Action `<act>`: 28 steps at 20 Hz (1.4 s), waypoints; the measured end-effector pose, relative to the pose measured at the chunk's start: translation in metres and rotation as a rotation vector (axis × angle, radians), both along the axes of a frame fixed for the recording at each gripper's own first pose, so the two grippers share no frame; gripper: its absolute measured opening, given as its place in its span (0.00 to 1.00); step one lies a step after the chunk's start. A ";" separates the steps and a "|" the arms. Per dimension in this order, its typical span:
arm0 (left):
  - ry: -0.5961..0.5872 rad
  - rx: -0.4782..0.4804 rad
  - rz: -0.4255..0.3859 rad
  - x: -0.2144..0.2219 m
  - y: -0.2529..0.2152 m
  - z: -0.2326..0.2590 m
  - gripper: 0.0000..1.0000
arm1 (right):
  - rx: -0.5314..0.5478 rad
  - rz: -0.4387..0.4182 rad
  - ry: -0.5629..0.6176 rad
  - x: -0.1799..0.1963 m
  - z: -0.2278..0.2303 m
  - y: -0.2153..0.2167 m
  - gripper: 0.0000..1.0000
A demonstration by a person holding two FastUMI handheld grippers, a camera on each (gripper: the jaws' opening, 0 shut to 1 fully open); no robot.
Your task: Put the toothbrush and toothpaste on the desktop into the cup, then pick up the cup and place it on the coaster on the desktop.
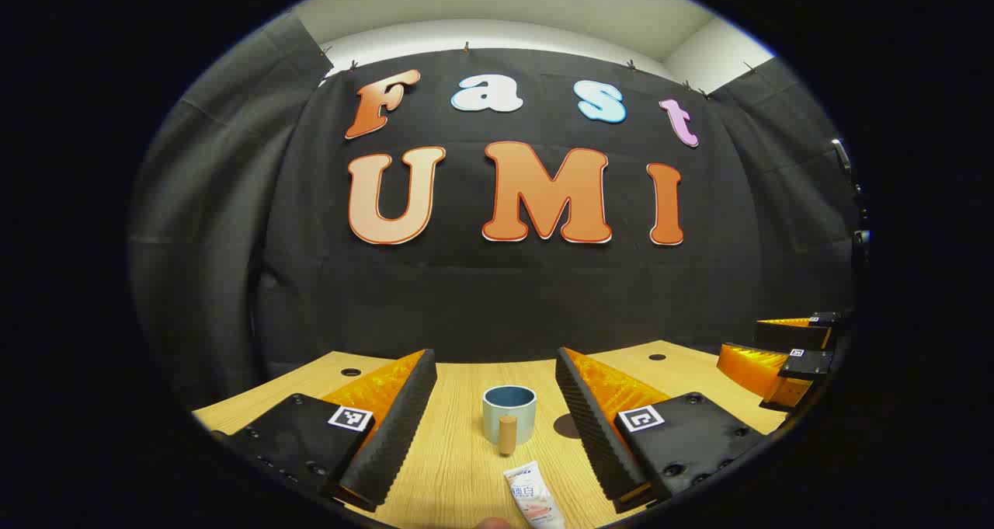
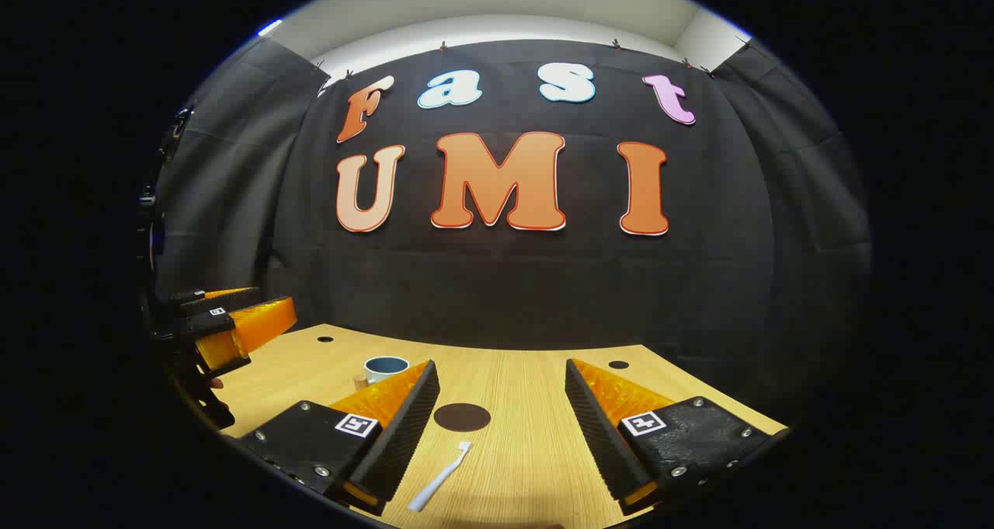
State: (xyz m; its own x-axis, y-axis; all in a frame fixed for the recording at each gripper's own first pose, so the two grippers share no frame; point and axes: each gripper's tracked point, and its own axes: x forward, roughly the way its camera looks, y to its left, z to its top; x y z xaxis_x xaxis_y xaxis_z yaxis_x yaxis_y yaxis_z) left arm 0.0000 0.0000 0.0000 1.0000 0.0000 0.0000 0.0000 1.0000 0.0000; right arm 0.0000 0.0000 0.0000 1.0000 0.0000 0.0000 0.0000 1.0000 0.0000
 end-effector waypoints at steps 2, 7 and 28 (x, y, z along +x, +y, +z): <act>-0.009 0.006 0.008 -0.001 0.002 0.003 0.99 | -0.006 0.002 -0.001 -0.001 -0.001 0.001 0.98; -0.014 0.013 0.015 -0.004 0.004 0.004 0.99 | -0.002 0.004 -0.005 0.001 0.003 0.004 0.98; 0.350 -0.023 -0.028 0.012 -0.012 -0.105 0.99 | 0.092 0.053 0.337 0.018 -0.082 0.016 0.96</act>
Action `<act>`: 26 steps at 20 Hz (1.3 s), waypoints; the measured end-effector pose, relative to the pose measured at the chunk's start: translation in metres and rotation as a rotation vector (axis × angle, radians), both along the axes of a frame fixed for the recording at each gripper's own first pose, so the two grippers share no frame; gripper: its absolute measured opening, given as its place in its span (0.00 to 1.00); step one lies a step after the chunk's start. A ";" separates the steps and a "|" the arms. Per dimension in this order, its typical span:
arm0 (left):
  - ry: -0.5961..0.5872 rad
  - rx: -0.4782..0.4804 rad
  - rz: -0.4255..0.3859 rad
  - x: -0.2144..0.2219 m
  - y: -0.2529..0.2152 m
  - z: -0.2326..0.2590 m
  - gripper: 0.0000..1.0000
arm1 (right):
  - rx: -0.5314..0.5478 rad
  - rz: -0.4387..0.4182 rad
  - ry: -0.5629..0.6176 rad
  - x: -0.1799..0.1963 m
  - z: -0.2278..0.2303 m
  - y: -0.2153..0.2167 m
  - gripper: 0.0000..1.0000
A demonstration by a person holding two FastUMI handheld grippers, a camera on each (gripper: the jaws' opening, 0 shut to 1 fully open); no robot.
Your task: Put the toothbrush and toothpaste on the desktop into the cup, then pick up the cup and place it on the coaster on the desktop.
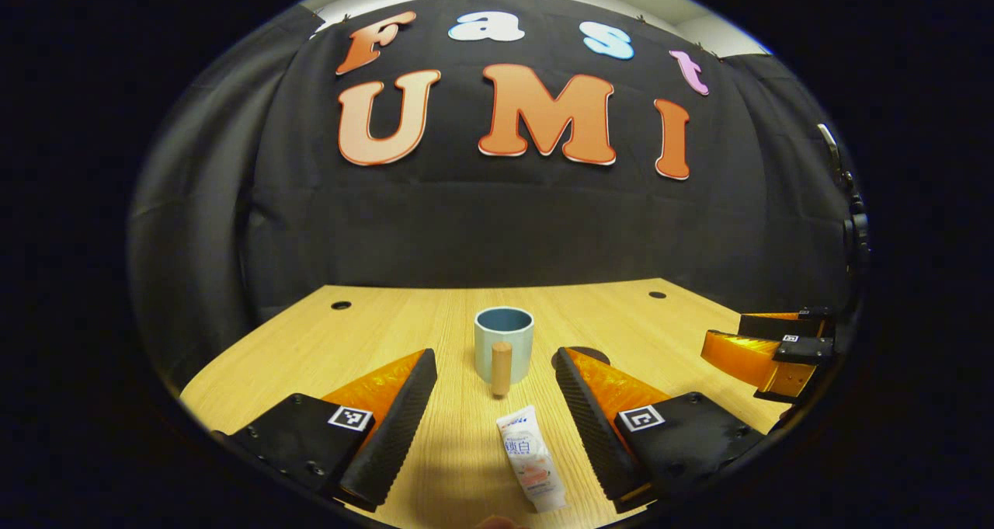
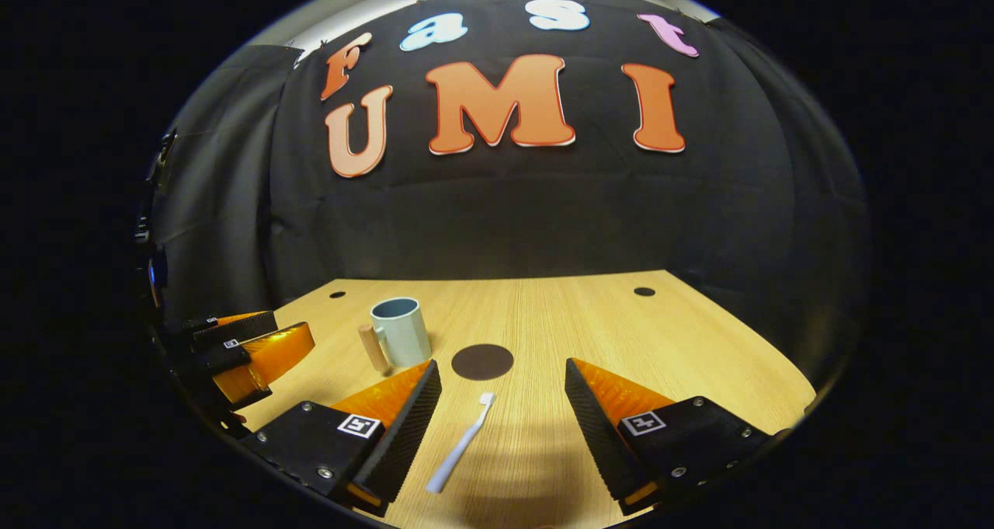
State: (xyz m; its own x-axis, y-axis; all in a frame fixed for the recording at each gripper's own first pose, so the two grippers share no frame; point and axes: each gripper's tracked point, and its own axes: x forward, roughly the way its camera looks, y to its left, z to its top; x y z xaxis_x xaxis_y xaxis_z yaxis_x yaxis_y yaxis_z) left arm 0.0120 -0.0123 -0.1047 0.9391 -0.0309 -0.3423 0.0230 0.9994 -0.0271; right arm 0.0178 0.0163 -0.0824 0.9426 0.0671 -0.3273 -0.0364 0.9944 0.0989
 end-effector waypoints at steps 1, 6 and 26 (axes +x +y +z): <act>0.034 -0.004 -0.006 0.003 -0.001 -0.006 0.99 | 0.003 0.006 0.029 0.001 -0.005 0.000 0.96; 0.199 0.002 -0.027 0.006 -0.009 -0.034 0.99 | 0.037 0.038 0.150 0.004 -0.019 0.000 0.95; 0.765 0.017 -0.084 -0.013 -0.022 -0.091 1.00 | 0.104 0.179 0.569 0.003 -0.056 0.021 0.84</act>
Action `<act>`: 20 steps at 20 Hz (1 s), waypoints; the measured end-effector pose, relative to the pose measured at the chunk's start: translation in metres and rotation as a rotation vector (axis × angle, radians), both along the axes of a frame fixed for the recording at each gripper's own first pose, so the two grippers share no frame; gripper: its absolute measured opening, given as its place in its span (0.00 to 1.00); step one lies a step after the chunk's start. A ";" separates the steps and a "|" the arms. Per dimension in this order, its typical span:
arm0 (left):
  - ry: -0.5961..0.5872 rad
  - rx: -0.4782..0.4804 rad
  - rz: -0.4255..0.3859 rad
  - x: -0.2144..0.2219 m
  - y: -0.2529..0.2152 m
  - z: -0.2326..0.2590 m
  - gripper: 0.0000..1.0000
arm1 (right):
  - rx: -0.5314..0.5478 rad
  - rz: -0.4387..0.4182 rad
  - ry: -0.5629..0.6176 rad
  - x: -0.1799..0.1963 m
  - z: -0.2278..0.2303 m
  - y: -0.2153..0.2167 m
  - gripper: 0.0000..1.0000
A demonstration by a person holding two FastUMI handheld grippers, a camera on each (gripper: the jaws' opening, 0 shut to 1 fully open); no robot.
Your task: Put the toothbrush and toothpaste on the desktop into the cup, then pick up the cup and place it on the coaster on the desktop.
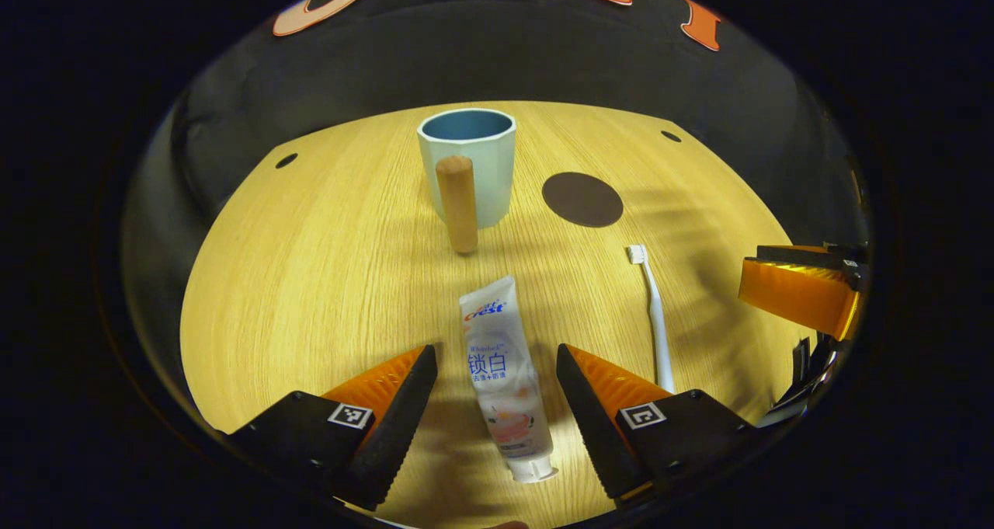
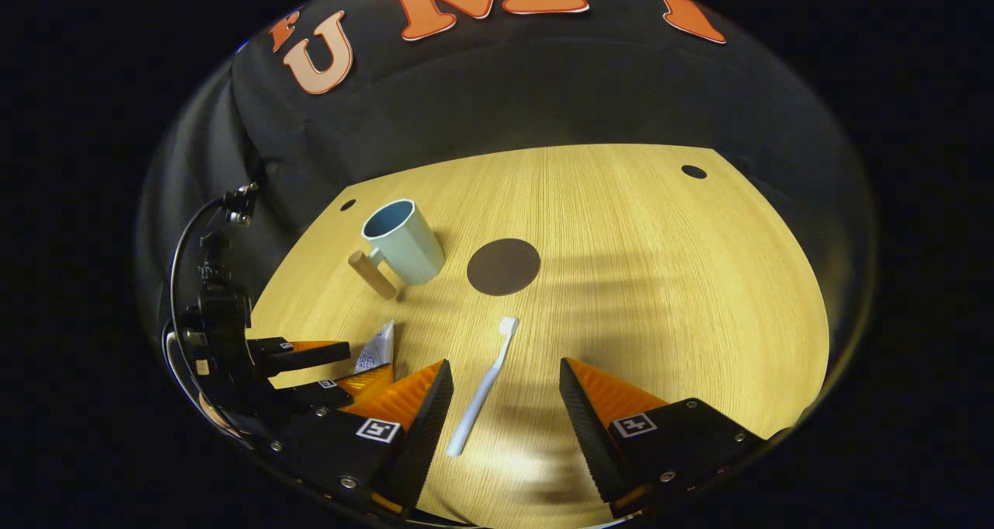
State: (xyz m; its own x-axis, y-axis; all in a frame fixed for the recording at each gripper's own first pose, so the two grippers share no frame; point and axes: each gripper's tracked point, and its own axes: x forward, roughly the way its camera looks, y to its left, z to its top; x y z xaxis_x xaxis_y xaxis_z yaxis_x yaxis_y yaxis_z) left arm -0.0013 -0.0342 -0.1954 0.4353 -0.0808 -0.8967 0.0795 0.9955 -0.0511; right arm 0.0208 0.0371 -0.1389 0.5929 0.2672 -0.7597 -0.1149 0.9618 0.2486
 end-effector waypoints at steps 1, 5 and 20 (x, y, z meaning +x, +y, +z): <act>0.015 -0.006 -0.001 0.001 0.000 0.001 1.00 | -0.005 0.000 0.013 0.001 -0.003 -0.001 0.83; 0.062 0.006 0.020 -0.001 0.006 0.001 0.99 | -0.015 0.012 0.065 0.002 -0.012 0.002 0.81; 0.088 -0.126 0.110 -0.004 -0.001 0.000 0.20 | -0.056 0.060 0.187 -0.008 -0.047 0.027 0.76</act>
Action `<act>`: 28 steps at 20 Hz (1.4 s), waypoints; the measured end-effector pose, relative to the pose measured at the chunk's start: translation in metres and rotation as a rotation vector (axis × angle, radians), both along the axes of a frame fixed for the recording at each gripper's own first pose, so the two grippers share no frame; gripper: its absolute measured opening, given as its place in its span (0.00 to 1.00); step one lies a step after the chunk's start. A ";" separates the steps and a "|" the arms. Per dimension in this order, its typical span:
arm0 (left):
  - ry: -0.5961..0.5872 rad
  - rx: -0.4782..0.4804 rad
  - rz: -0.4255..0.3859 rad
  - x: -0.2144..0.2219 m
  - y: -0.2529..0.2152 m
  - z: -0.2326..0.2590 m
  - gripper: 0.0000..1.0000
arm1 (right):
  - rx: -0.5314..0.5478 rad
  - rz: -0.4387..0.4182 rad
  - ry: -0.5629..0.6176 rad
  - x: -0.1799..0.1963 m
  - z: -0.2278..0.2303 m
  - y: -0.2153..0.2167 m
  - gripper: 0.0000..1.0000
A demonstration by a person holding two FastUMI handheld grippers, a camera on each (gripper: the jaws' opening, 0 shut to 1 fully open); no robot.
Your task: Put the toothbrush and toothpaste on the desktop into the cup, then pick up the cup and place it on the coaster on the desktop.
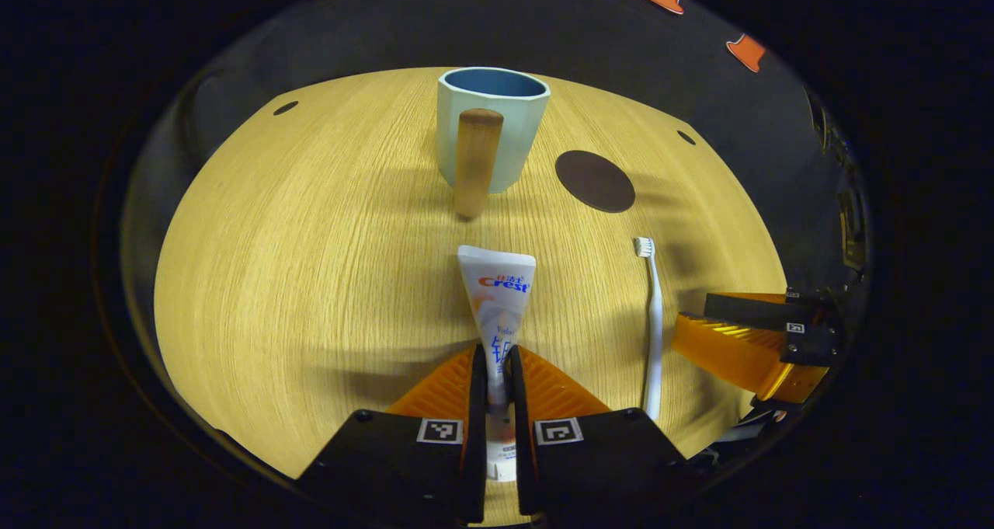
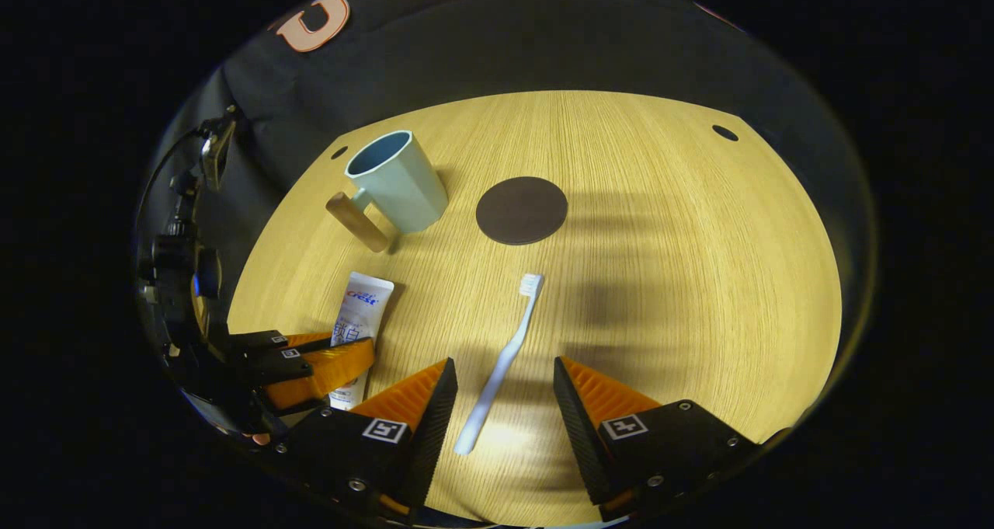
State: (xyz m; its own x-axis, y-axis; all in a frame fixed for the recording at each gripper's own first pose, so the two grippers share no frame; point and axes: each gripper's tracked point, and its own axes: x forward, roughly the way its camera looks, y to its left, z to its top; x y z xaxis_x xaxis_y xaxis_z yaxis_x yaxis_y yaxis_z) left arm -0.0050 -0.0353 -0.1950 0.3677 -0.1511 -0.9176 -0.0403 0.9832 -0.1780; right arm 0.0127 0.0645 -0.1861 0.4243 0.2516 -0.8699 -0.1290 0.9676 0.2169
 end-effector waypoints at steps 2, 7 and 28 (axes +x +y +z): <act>-0.017 0.009 0.010 0.001 0.005 0.002 0.20 | -0.010 -0.006 0.015 0.000 -0.004 0.000 0.72; -0.071 0.007 0.014 0.004 0.009 0.016 0.19 | -0.026 -0.045 0.085 0.002 -0.021 0.000 0.60; -0.317 -0.031 0.024 0.032 0.014 0.023 0.19 | 0.093 -0.071 -0.185 0.015 0.026 0.010 0.04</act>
